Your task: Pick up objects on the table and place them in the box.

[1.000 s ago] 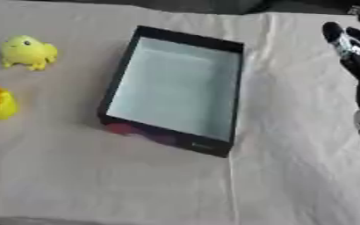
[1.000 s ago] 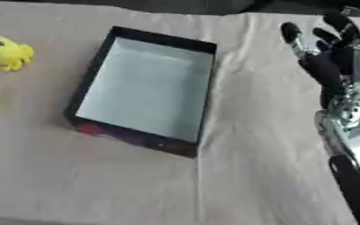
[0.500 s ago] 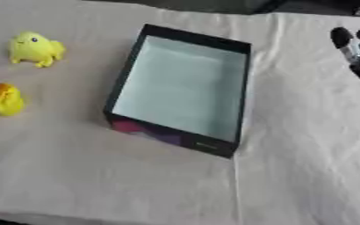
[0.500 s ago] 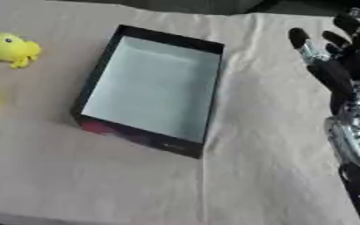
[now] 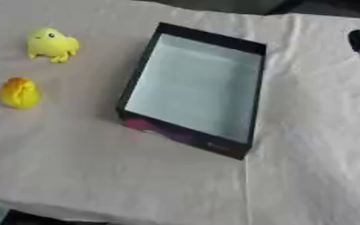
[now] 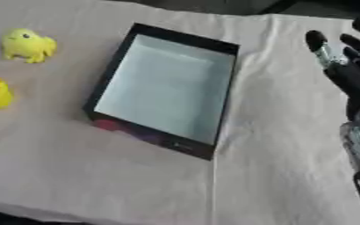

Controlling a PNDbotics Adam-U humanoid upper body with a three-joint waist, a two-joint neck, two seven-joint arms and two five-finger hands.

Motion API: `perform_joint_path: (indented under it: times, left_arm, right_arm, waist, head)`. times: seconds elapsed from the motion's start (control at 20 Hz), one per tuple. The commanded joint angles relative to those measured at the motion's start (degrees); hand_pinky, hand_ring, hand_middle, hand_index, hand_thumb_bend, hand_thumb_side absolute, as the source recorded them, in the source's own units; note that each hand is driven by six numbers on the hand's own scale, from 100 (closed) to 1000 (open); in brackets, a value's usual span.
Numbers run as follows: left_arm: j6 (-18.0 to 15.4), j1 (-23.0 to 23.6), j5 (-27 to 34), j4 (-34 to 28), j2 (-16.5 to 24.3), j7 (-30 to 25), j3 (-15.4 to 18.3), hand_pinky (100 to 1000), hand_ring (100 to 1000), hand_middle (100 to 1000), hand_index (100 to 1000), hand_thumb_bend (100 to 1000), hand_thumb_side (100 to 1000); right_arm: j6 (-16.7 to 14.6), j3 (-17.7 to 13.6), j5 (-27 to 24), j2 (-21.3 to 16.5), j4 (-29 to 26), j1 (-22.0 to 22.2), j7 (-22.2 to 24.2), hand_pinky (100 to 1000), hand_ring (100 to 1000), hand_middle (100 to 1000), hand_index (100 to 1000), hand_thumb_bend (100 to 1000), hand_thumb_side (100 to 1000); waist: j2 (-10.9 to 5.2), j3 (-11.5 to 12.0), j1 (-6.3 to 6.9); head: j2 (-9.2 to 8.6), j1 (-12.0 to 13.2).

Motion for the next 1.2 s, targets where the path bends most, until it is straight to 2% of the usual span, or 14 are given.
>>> perform_joint_path:
  times: [0.05,0.4,0.6,0.7,0.8,0.95,1.2]
  left_arm:
    - [0.12,-0.66,-0.48,-1.20,2.52,-0.01,0.38,818,706,737,840,1000,462]
    - [1.08,-0.42,-2.89,-1.53,4.24,-0.29,0.09,815,702,728,842,1000,457]
    - [3.27,0.24,-7.62,-2.70,6.69,-1.93,-0.62,808,697,711,850,1000,401]
    - [4.63,0.91,-10.09,-3.71,8.77,-3.51,-1.29,807,698,713,856,1000,378]
    - [6.04,1.86,-12.48,-4.86,11.68,-5.45,-2.08,804,699,717,865,1000,318]
    - [7.88,3.42,-15.60,-7.17,17.02,-8.97,-3.30,805,710,736,886,1000,280]
    - [11.80,6.00,-19.27,-10.04,26.07,-20.81,-4.59,822,739,766,911,972,250]
  right_arm:
    - [-0.04,-0.20,0.11,-1.72,-0.73,-0.54,0.23,924,841,859,841,735,305]
    - [-0.03,-0.23,0.09,-1.77,-0.60,-0.41,0.26,923,841,859,841,734,305]
    - [0.02,-0.21,0.11,-1.80,-0.52,-0.23,0.34,923,841,860,841,736,301]
    - [0.04,-0.20,0.13,-1.90,-0.50,-0.10,0.39,923,841,860,841,738,299]
    - [0.09,-0.19,0.16,-2.08,-0.51,-0.01,0.46,923,841,860,841,740,296]
    - [0.18,-0.12,0.18,-2.34,-0.55,0.02,0.62,923,841,860,841,742,294]
    - [0.36,-0.08,0.21,-2.64,-0.53,0.24,0.86,923,841,858,841,744,291]
  waist:
    - [-0.95,0.16,0.20]
    - [-1.35,0.52,0.16]
    - [-1.44,0.48,0.16]
    - [-1.42,0.39,0.17]
    - [-1.38,0.32,0.21]
    - [-1.39,0.27,0.25]
    - [-1.61,0.44,0.33]
  head:
    - [0.39,1.80]
    - [0.39,1.67]
    - [0.39,0.47]
    - [0.39,0.03]
    - [0.39,-0.27]
    - [0.39,-0.50]
    - [0.39,-1.22]
